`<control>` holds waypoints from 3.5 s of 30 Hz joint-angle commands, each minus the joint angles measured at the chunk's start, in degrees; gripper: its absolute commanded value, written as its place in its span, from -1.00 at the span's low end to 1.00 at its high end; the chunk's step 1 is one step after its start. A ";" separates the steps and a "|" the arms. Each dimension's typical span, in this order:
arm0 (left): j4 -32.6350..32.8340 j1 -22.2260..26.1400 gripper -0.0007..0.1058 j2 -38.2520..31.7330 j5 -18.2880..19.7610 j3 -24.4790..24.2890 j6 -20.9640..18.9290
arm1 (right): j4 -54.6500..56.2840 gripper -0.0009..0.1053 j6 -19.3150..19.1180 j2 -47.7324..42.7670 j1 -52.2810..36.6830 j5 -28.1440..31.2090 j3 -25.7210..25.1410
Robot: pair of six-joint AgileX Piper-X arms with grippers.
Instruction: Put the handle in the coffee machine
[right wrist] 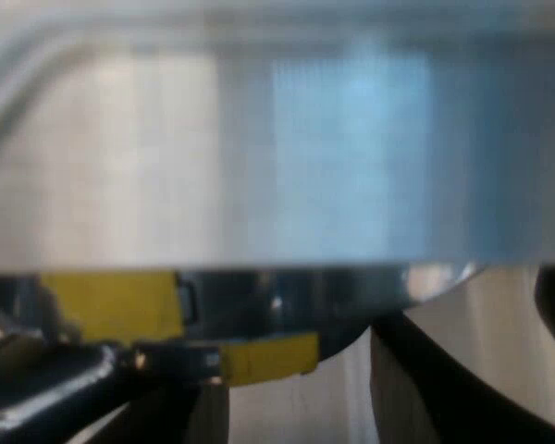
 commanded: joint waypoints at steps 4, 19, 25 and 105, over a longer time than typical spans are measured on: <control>1.94 -0.68 -0.98 -0.84 2.60 0.16 -0.56 | -3.44 -0.23 0.67 -3.10 1.14 -2.04 0.73; 1.94 -0.68 -0.98 -1.12 3.43 0.29 -2.51 | -2.91 -0.23 2.51 -12.90 3.00 -6.07 14.64; -0.13 -0.68 -0.98 -3.10 3.57 0.29 -3.15 | -1.16 -0.23 4.06 -18.48 5.24 -11.09 18.62; -11.98 -31.83 -0.98 -12.82 -2.24 5.47 -26.18 | 83.53 -0.23 5.01 -60.69 -0.52 -54.53 8.46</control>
